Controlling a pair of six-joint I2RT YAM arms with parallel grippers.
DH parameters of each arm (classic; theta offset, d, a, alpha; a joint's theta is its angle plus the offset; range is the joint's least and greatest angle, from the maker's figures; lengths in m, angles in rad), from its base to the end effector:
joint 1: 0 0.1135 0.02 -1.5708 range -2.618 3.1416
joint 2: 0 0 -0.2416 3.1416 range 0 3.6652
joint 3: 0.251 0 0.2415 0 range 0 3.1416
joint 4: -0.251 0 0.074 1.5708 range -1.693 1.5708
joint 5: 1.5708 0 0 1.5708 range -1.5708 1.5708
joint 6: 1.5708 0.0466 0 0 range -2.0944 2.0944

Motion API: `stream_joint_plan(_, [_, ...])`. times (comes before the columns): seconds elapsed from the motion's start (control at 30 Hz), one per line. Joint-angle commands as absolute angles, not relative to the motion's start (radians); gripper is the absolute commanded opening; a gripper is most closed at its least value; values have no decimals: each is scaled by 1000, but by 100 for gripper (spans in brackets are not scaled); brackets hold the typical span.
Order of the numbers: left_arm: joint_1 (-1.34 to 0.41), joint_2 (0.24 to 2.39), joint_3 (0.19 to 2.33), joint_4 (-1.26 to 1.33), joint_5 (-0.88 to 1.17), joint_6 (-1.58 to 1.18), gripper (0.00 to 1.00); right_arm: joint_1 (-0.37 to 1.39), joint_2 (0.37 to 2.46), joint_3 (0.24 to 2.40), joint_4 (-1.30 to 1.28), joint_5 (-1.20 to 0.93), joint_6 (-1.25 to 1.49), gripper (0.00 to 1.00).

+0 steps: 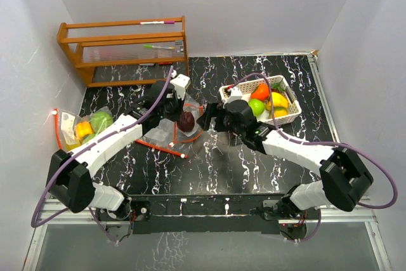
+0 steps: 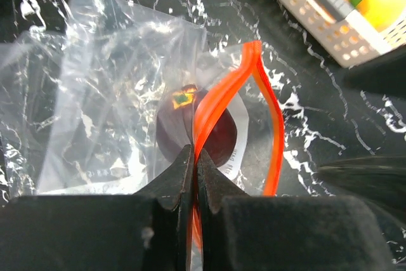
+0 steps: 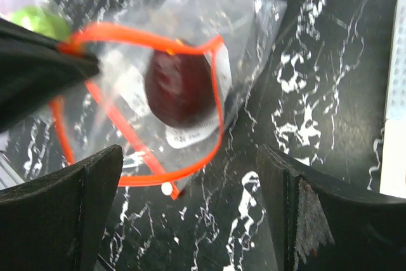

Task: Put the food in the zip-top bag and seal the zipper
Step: Place the fake fruit in the zipper food storage bag.

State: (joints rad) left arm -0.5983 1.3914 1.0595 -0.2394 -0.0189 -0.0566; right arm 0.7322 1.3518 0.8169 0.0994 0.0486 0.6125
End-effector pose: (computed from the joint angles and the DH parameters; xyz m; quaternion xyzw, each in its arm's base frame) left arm 0.2641 -0.1790 0.2665 0.2305 0.8469 -0.1463 0.4564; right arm 0.2311 0.2046 0.2308 -0.0374 0.8422 0.3187 0.4333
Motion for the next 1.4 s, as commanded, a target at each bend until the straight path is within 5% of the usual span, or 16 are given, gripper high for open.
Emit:
stream_joint_plan(0.0, [-598,1306,1133,-233,-6,-80,0,733,1384,808,127,3,634,88])
stream_joint_plan(0.33, [-598,1293,1141,-234,14,-94,0,733,1493,829,252,-50,661,73])
stream_joint_plan(0.4, [-599,1292,1139,-233,13,-93,0,732,1510,850,250,-50,653,59])
stream_joint_plan(0.43, [-598,1292,1137,-234,11,-92,0,731,1517,864,243,-56,650,36])
stream_joint_plan(0.5, [-598,1294,1135,-236,-1,-83,0,732,1519,893,221,-73,640,10])
stream_joint_plan(0.7, [-598,1295,1132,-269,-123,-44,0,732,1468,1045,-23,40,556,8])
stream_joint_plan(0.73, [-598,1294,1129,-271,-136,-41,0,731,1457,1065,-68,69,534,10])
stream_joint_plan(0.8, [-598,1292,1122,-266,-147,-38,0,728,1434,1069,-132,109,506,42])
stream_joint_plan(0.93, [-598,1308,1118,-252,-130,-40,0,721,1382,1018,-154,108,457,76])
stream_joint_plan(1.17, [-599,1316,1109,-238,-103,-47,0,699,1245,954,-234,243,453,98])
stream_joint_plan(1.37, [-598,1300,1091,-223,-88,-46,0,433,1182,953,-290,203,433,99])
